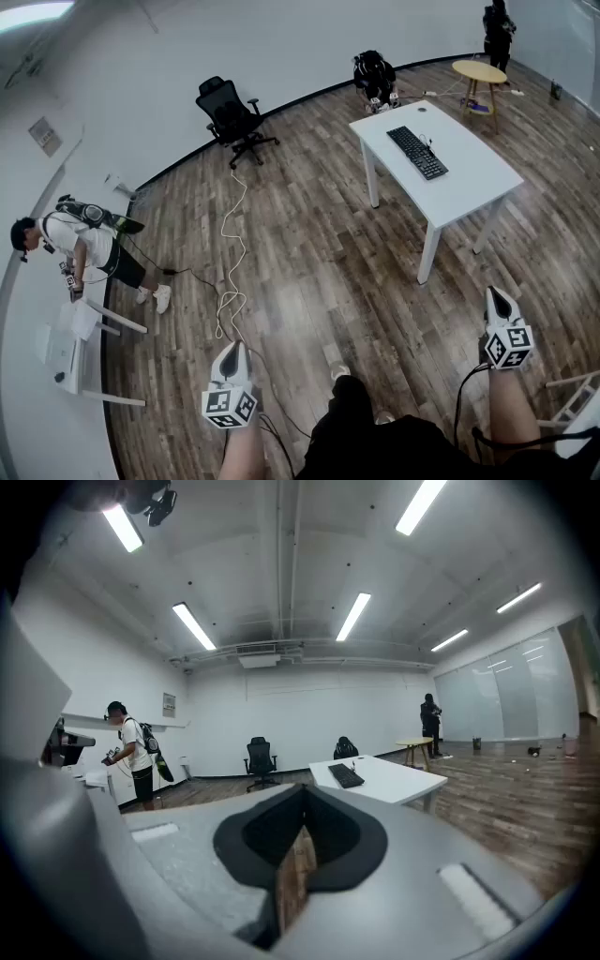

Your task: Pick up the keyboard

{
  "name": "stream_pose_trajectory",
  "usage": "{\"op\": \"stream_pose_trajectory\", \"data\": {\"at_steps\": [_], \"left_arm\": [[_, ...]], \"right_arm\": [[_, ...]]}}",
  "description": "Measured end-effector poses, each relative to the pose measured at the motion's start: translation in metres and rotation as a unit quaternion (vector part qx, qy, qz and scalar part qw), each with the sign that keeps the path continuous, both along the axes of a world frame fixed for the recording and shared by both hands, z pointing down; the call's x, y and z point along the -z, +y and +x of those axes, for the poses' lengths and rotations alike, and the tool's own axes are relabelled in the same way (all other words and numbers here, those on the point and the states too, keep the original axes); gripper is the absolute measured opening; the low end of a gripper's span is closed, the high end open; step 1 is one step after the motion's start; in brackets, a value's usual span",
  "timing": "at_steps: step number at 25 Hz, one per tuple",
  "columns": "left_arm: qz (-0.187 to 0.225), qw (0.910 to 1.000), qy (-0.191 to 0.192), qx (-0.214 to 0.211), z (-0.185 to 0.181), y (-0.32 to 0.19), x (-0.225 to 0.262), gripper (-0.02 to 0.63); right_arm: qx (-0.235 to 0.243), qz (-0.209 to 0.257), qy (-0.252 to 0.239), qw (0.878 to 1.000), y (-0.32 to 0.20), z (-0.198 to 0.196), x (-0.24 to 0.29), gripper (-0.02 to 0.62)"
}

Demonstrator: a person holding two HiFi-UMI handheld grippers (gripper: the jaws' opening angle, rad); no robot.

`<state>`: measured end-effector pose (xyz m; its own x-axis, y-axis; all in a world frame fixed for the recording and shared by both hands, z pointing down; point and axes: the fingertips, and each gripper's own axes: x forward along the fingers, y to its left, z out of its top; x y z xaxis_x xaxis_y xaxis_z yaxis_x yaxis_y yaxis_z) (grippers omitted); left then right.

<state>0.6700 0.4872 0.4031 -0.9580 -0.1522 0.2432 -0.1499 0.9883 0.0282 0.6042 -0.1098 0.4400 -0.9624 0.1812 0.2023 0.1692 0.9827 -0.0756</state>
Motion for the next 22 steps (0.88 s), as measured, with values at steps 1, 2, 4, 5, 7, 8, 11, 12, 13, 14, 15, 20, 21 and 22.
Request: {"op": "stream_pose_trajectory", "data": {"at_steps": [1, 2, 4, 5, 7, 8, 11, 12, 13, 14, 15, 20, 21, 22], "left_arm": [[-0.002, 0.9999, -0.01, -0.003, -0.015, 0.003, 0.005, 0.005], [-0.004, 0.9998, -0.019, -0.007, -0.029, 0.005, 0.009, 0.005], [-0.006, 0.9993, -0.036, -0.012, -0.058, 0.011, 0.016, 0.005], [-0.001, 0.999, -0.042, -0.014, -0.073, 0.013, 0.019, 0.005], [0.014, 0.9985, -0.049, -0.021, -0.105, 0.015, 0.021, 0.005], [0.019, 0.9982, -0.05, -0.026, -0.122, 0.014, 0.021, 0.005], [0.022, 0.9971, -0.053, -0.049, -0.165, 0.011, 0.022, 0.005], [0.02, 0.9967, -0.055, -0.057, -0.177, 0.009, 0.022, 0.005], [0.015, 0.9961, -0.057, -0.065, -0.188, 0.007, 0.021, 0.005], [0.008, 0.9956, -0.058, -0.073, -0.199, 0.006, 0.02, 0.005], [0.0, 0.9951, -0.058, -0.08, -0.21, 0.005, 0.019, 0.005], [-0.015, 0.9943, -0.049, -0.093, -0.268, 0.029, 0.019, 0.005], [-0.018, 0.9943, -0.05, -0.093, -0.279, 0.036, 0.021, 0.005], [-0.018, 0.9942, -0.053, -0.092, -0.29, 0.044, 0.023, 0.005]], "right_arm": [[0.001, 0.002, -0.008, 1.0, 0.003, -0.01, 0.004, 0.002], [0.001, 0.003, -0.015, 1.0, 0.006, -0.02, 0.007, 0.002], [-0.003, 0.002, -0.024, 1.0, 0.009, -0.035, 0.01, 0.002], [-0.008, 0.001, -0.027, 1.0, 0.009, -0.041, 0.011, 0.002], [-0.022, 0.002, -0.027, 0.999, 0.007, -0.05, 0.012, 0.002], [-0.03, 0.004, -0.024, 0.999, 0.005, -0.054, 0.012, 0.002], [-0.049, 0.017, -0.017, 0.999, 0.004, -0.069, 0.015, 0.002], [-0.053, 0.021, -0.017, 0.998, 0.005, -0.075, 0.017, 0.002], [-0.057, 0.024, -0.017, 0.998, 0.007, -0.082, 0.02, 0.002], [-0.062, 0.025, -0.018, 0.998, 0.008, -0.091, 0.022, 0.002], [-0.066, 0.025, -0.019, 0.997, 0.011, -0.101, 0.023, 0.002], [-0.072, 0.019, -0.016, 0.997, 0.038, -0.158, 0.022, 0.002], [-0.071, 0.019, -0.017, 0.997, 0.045, -0.168, 0.023, 0.002], [-0.07, 0.018, -0.018, 0.997, 0.051, -0.178, 0.024, 0.002]]}}
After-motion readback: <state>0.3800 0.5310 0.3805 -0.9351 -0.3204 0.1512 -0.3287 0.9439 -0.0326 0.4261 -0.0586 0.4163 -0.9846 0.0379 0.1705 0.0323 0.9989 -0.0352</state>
